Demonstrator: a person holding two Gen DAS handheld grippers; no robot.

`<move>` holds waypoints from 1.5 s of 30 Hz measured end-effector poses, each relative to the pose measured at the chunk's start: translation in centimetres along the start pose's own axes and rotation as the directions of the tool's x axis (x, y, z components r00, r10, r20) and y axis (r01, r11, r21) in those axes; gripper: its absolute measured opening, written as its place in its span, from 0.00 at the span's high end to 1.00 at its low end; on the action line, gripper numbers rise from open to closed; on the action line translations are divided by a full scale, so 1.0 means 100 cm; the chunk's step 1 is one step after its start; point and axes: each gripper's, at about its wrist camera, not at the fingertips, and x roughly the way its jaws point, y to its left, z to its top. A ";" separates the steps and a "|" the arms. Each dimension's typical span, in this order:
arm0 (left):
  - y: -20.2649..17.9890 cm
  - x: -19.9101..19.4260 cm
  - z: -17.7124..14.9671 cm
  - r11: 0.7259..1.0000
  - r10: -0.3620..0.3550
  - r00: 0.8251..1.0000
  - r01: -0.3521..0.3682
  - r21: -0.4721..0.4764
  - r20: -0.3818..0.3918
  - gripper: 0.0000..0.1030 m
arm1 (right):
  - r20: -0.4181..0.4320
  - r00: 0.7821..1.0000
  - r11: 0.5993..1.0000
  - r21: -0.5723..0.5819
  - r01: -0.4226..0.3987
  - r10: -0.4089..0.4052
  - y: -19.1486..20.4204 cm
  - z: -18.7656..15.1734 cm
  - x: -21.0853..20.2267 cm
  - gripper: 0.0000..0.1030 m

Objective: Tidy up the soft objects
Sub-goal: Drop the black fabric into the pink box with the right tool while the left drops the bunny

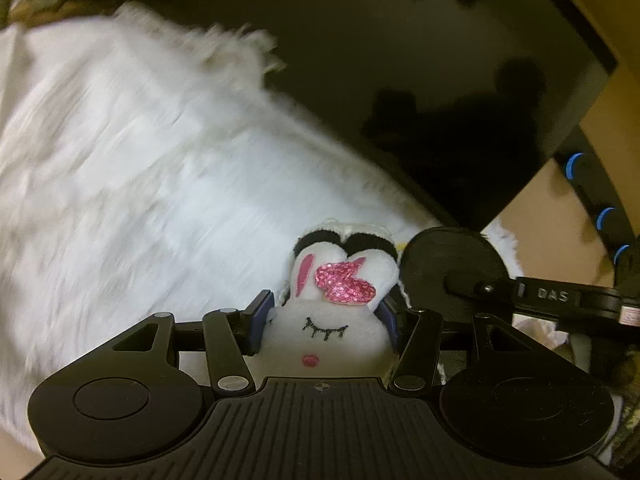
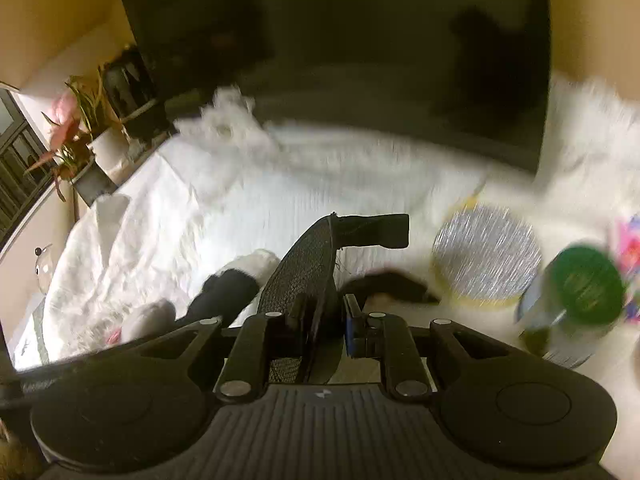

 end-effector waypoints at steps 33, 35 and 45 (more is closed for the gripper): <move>-0.407 0.266 -0.126 0.906 -0.339 0.858 0.409 0.114 -0.385 0.40 | -0.045 0.791 0.755 0.270 0.597 -0.610 -0.338 -0.065 -0.214 0.83; -0.406 0.264 -0.135 0.903 -0.309 0.873 0.394 0.171 -0.376 0.47 | -0.056 0.791 0.745 0.299 0.596 -0.610 -0.355 -0.071 -0.207 0.83; -0.416 0.237 -0.120 0.881 -0.321 0.877 0.415 0.229 -0.357 0.50 | -0.058 0.805 0.744 0.349 0.570 -0.590 -0.392 -0.066 -0.163 0.80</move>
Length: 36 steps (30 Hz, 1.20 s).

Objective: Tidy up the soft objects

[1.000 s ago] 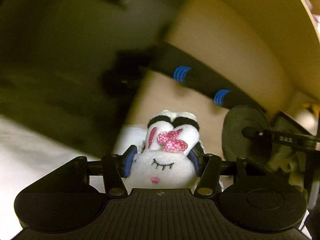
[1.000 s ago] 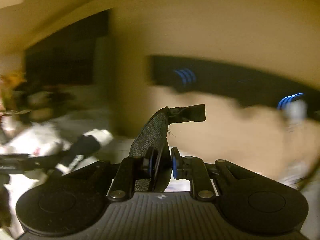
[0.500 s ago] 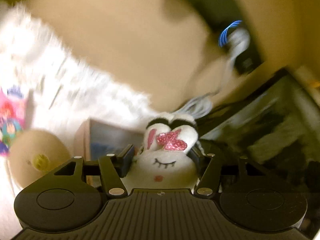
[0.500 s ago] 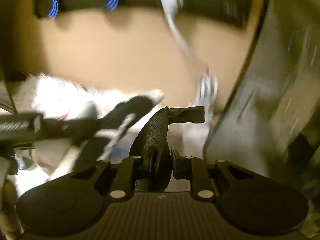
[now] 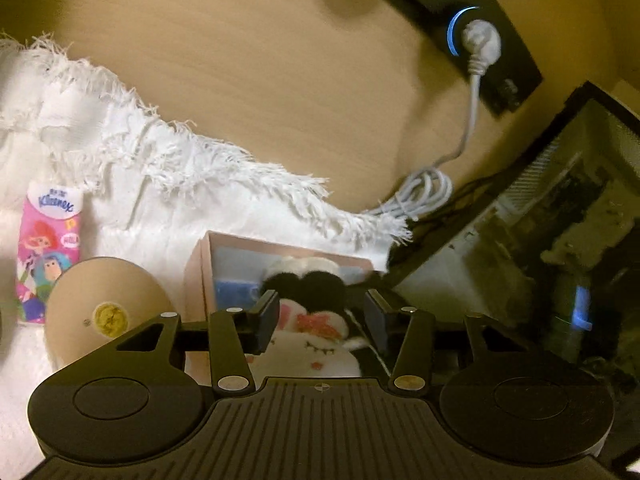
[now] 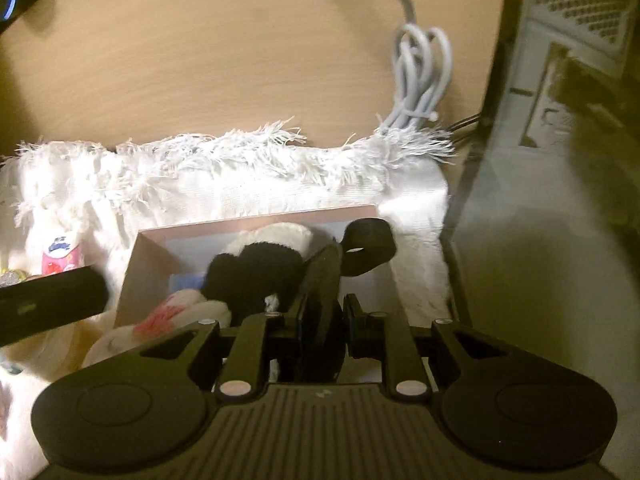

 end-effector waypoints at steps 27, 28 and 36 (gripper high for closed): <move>0.185 -0.254 -0.081 0.879 0.476 0.855 -0.453 -0.150 0.207 0.50 | 0.165 0.985 0.998 0.035 -0.056 0.049 0.029 -0.101 -0.089 0.51; 0.198 -0.266 -0.084 0.855 0.515 0.831 -0.480 -0.197 0.212 0.50 | 0.170 0.984 0.998 0.021 -0.055 0.050 0.036 -0.108 -0.095 0.51; 0.251 -0.305 -0.082 0.829 0.555 0.806 -0.515 -0.219 0.204 0.50 | 0.215 0.975 0.975 -0.224 0.001 0.048 0.101 -0.165 -0.121 0.32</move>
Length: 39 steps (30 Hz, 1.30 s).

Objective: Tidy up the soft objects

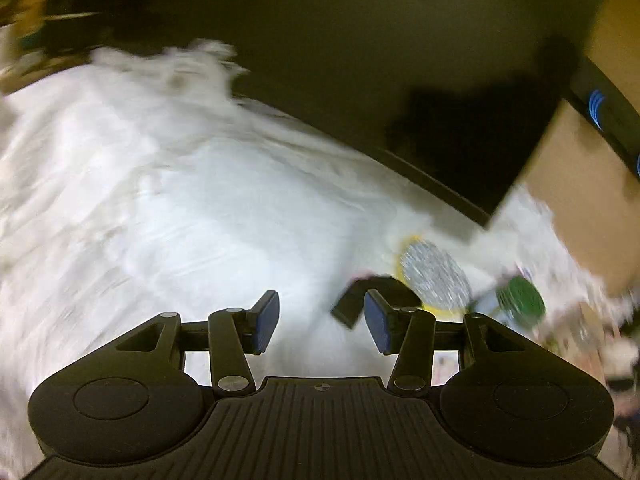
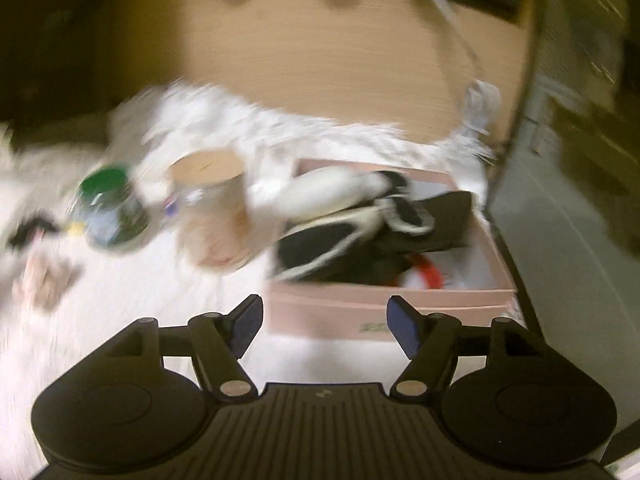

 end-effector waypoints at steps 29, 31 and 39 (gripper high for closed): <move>-0.032 0.110 0.035 0.917 -0.069 0.966 0.160 0.365 -0.249 0.73 | -0.141 0.914 0.890 -0.215 -0.402 0.379 0.174 0.032 0.024 0.32; -0.028 0.104 0.034 0.925 -0.077 0.965 0.164 0.344 -0.252 0.73 | -0.178 0.893 0.877 -0.188 -0.443 0.413 0.192 0.043 0.042 0.32; -0.017 0.073 0.028 0.943 -0.114 0.962 0.183 0.279 -0.247 0.73 | -0.275 0.872 0.875 -0.162 -0.457 0.404 0.247 0.055 0.096 0.32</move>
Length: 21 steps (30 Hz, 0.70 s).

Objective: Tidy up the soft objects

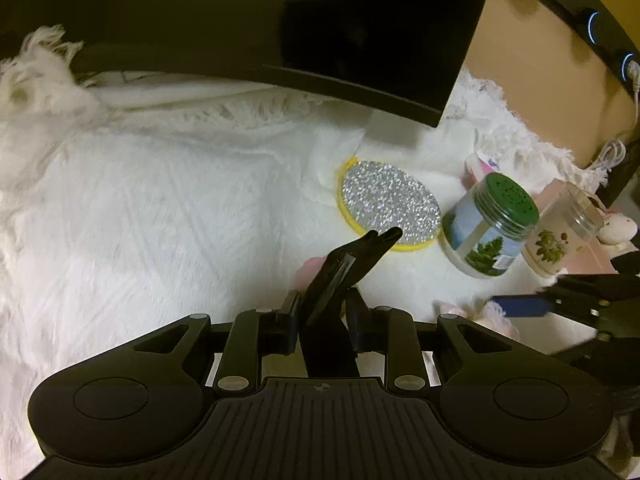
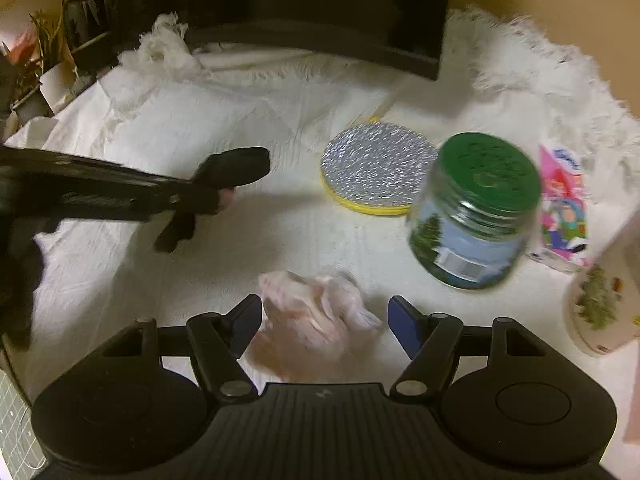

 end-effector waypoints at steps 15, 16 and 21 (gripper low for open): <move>-0.011 0.000 -0.007 0.999 0.009 1.000 -0.010 -0.044 -0.030 0.73 | 0.040 0.999 0.999 -0.037 -0.018 0.020 -0.010 -0.012 -0.036 0.83; -0.015 -0.002 -0.002 0.999 0.005 1.000 -0.006 -0.043 -0.017 0.73 | 0.050 0.999 0.999 -0.037 -0.015 0.017 -0.013 -0.014 -0.043 0.83; -0.048 -0.019 0.030 0.999 -0.043 0.996 0.045 -0.027 0.075 0.73 | 0.144 0.989 0.999 -0.018 0.034 -0.031 -0.042 -0.015 -0.094 0.83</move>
